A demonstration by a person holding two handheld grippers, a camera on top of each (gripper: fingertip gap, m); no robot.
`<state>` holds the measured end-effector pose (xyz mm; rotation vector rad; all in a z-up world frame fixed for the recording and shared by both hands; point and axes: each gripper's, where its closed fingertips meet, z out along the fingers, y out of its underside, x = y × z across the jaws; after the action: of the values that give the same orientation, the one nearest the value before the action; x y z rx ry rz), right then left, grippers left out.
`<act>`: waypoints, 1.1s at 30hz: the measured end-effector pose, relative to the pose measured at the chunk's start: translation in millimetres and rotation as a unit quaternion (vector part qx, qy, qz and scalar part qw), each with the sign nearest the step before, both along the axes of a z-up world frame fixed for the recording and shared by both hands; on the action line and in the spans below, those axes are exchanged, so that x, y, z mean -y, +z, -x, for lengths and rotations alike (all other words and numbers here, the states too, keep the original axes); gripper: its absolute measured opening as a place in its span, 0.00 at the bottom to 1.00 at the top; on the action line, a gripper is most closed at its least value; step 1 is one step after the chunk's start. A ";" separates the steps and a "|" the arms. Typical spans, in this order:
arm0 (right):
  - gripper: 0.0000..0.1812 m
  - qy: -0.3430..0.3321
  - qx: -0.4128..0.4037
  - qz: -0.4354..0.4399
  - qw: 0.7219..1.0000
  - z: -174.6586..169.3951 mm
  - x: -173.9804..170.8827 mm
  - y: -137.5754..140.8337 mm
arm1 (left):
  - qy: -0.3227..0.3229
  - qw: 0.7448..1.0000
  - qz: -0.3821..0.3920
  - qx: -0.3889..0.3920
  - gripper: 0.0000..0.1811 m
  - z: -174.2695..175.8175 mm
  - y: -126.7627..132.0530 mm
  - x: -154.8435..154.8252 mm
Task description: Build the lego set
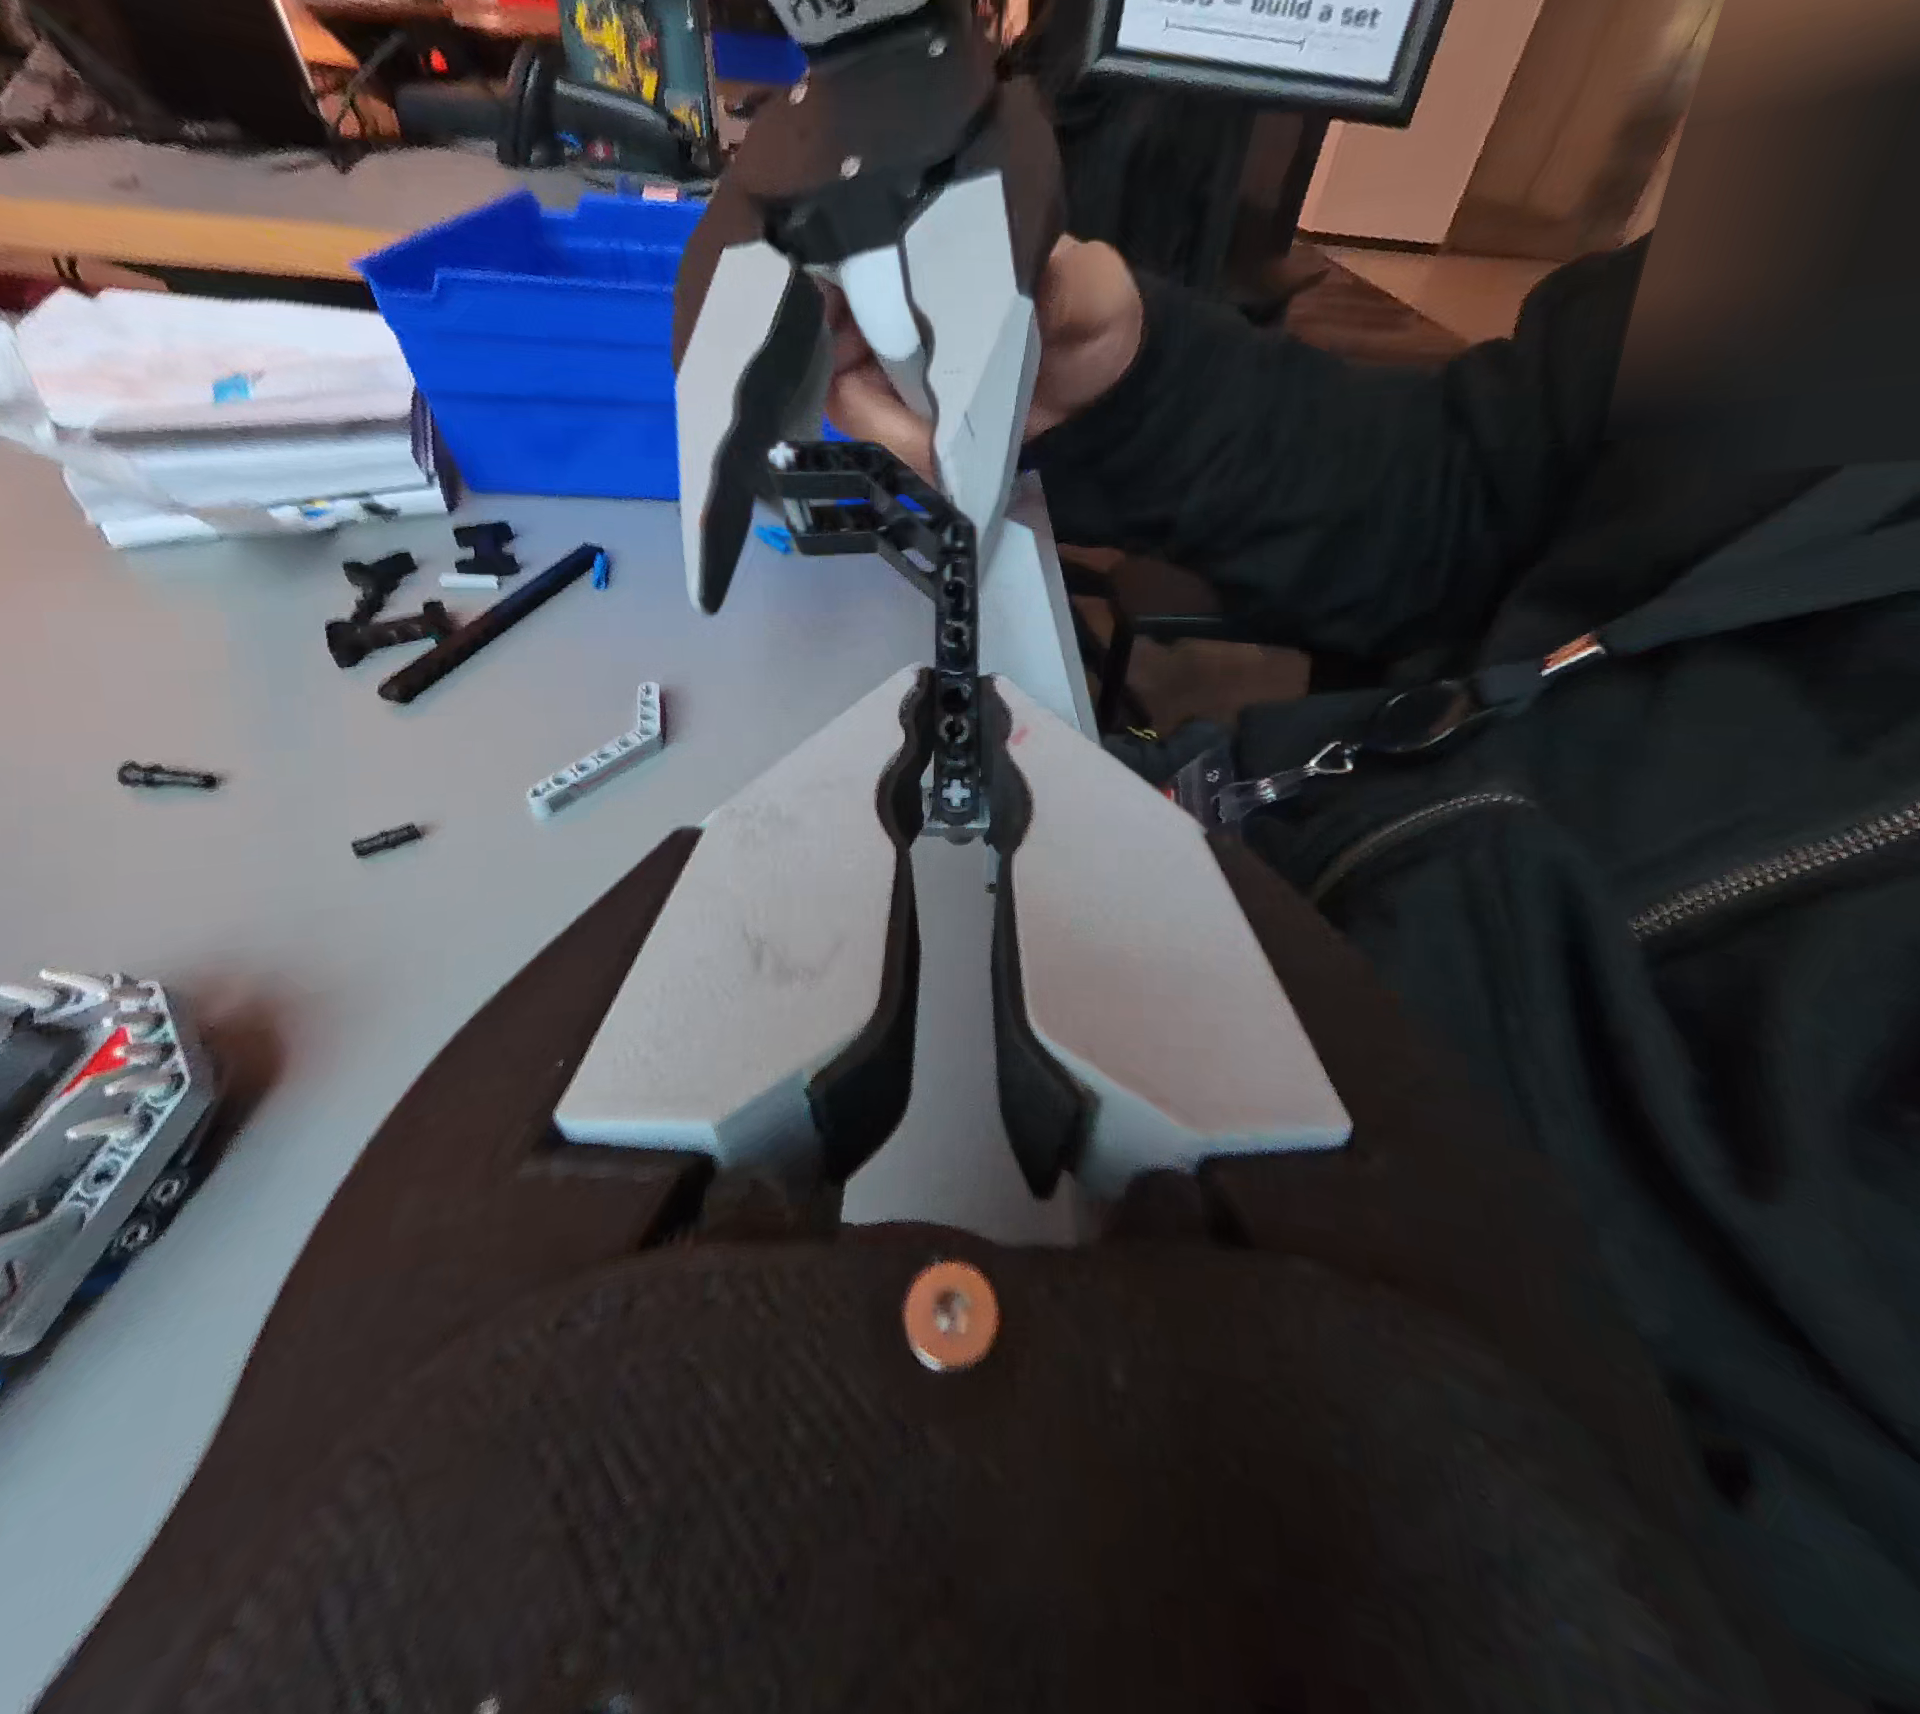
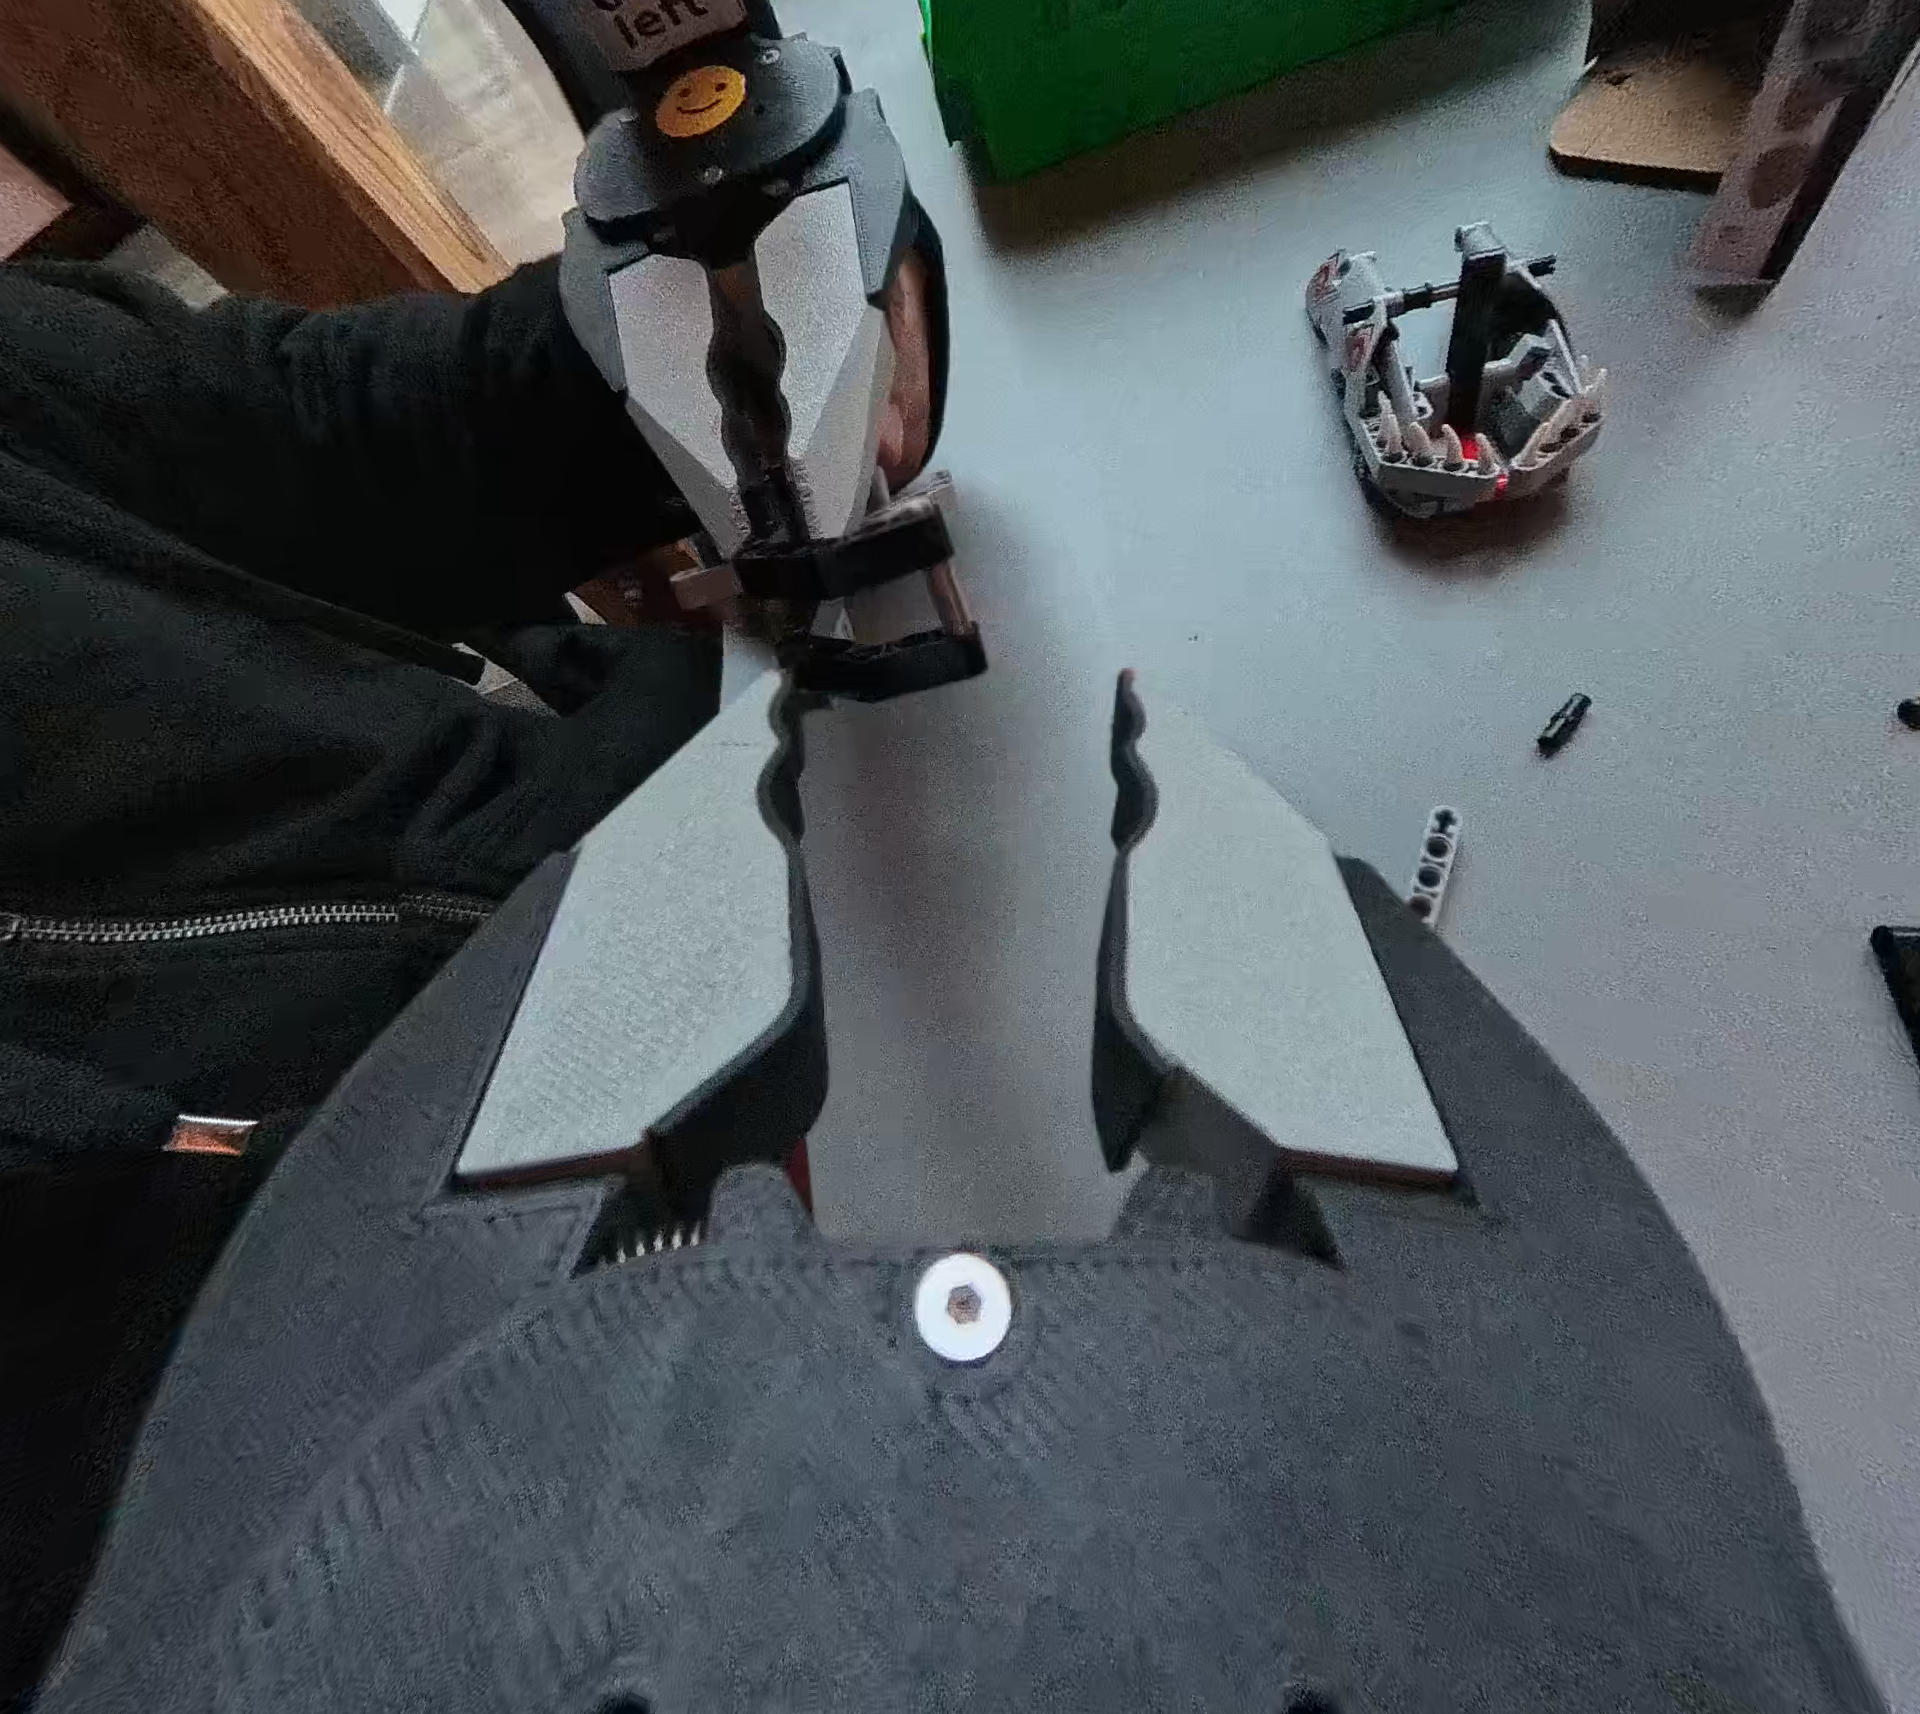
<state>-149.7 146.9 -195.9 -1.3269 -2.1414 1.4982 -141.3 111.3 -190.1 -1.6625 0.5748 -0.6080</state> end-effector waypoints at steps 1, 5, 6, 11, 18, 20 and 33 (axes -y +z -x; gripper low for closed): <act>0.31 0.007 -0.001 0.006 1.000 -1.3 2.0 0.5 | -0.002 1.000 -0.010 -0.005 0.02 -0.2 0.9 1.1; 0.22 0.083 -0.028 0.107 0.990 -15.6 24.4 24.7 | -0.029 0.999 -0.042 -0.015 0.02 -7.3 5.9 9.5; 0.19 0.099 -0.030 0.133 0.986 -18.7 28.7 29.9 | -0.034 0.998 -0.049 -0.019 0.02 -9.2 6.8 11.4; 0.05 0.095 -0.036 0.161 0.982 -17.5 28.0 36.1 | -0.008 0.998 -0.024 -0.051 0.06 -2.1 -1.5 5.7; 0.02 0.024 -0.064 0.016 0.998 -1.9 19.5 16.5 | 0.051 0.996 0.027 -0.073 0.16 14.4 -6.0 -2.6; 0.02 0.023 -0.074 0.013 0.997 -0.4 22.5 18.0 | 0.052 0.996 0.020 -0.074 0.17 8.8 1.0 -2.5; 0.02 0.019 -0.080 -0.078 0.994 1.6 13.9 7.2 | 0.067 0.994 0.088 -0.013 0.04 -4.9 -9.9 -17.8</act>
<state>-151.4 133.0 -188.6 -1.0830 -2.1431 1.3669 -136.4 129.1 -200.0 -1.8607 0.4333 -0.5511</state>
